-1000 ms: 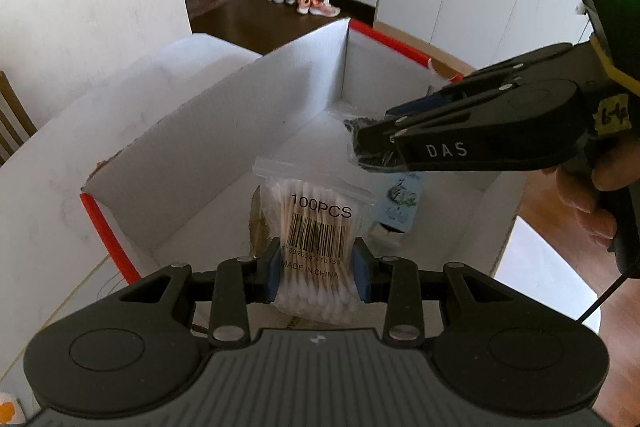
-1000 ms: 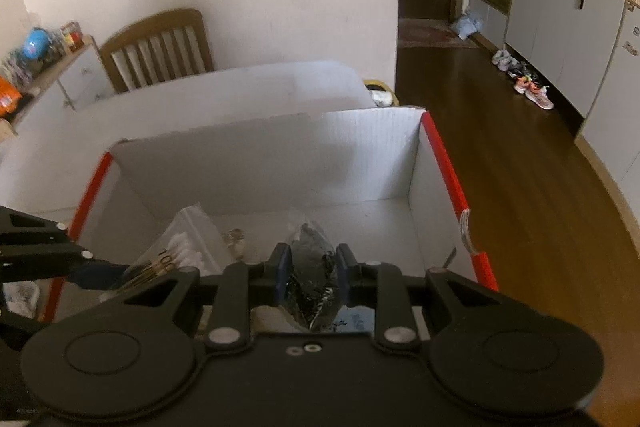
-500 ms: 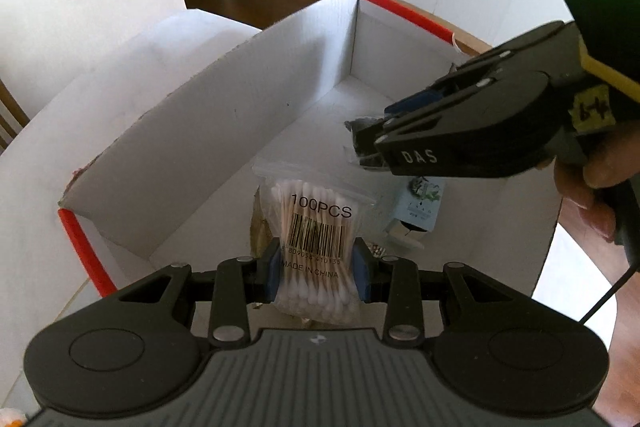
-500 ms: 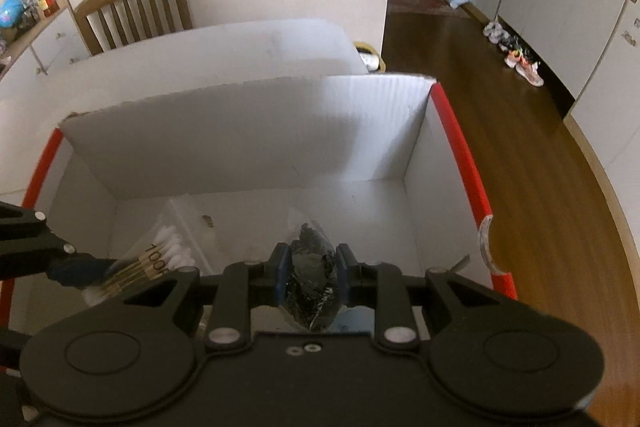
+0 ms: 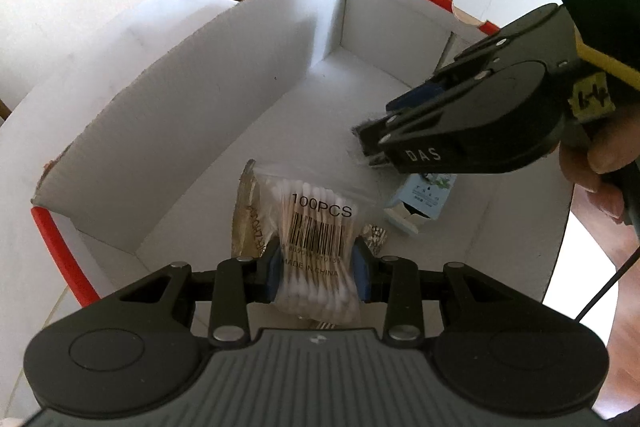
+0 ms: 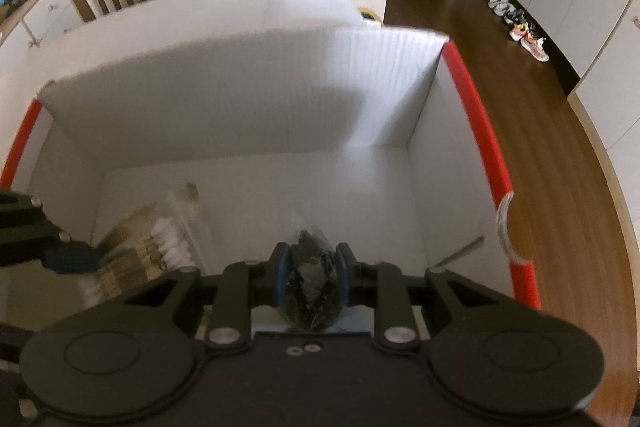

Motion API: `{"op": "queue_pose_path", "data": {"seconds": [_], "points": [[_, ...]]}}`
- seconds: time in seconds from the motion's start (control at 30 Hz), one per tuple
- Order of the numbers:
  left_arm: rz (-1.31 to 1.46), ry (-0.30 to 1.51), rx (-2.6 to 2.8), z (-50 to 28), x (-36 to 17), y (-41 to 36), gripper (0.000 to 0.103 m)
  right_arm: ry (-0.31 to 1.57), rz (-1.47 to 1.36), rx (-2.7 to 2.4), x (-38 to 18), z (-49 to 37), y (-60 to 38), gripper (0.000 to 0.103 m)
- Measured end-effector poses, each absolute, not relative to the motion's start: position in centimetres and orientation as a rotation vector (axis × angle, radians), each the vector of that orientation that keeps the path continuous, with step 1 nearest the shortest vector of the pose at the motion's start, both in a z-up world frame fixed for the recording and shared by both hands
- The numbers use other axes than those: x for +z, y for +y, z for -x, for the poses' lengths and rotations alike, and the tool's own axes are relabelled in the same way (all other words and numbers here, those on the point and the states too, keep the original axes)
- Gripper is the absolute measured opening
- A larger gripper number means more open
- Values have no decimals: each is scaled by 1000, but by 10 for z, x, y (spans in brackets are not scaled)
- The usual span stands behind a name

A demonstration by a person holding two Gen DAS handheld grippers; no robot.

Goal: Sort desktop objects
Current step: 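Open the left gripper to drop the swab bag while the right gripper releases the dark packet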

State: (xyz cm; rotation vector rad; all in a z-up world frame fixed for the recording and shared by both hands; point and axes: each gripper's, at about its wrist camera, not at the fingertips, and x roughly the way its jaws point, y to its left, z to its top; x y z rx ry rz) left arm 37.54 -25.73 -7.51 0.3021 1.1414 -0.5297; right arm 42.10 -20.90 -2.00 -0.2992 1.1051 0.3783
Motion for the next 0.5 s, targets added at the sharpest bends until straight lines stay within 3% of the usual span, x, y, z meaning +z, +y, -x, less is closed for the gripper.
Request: {"op": "queue_pose_path", "data": {"seconds": [0.3,0.37,0.43,0.5], "points": [[-280,1164,-547,-375,-79,-253,40,1100,269,376,-15,-421,-216,29],[-261,1162,-551,-373,-80,-248,59,1098,261,378,-13,-420,-219,31],[-256,1150,-541,-372,-78,-246,69,1090,251,380,-10,-419,-221,33],[-258,1141,-535,-370,-77,-243,69,1084,244,389,-10,-418,-227,34]]}}
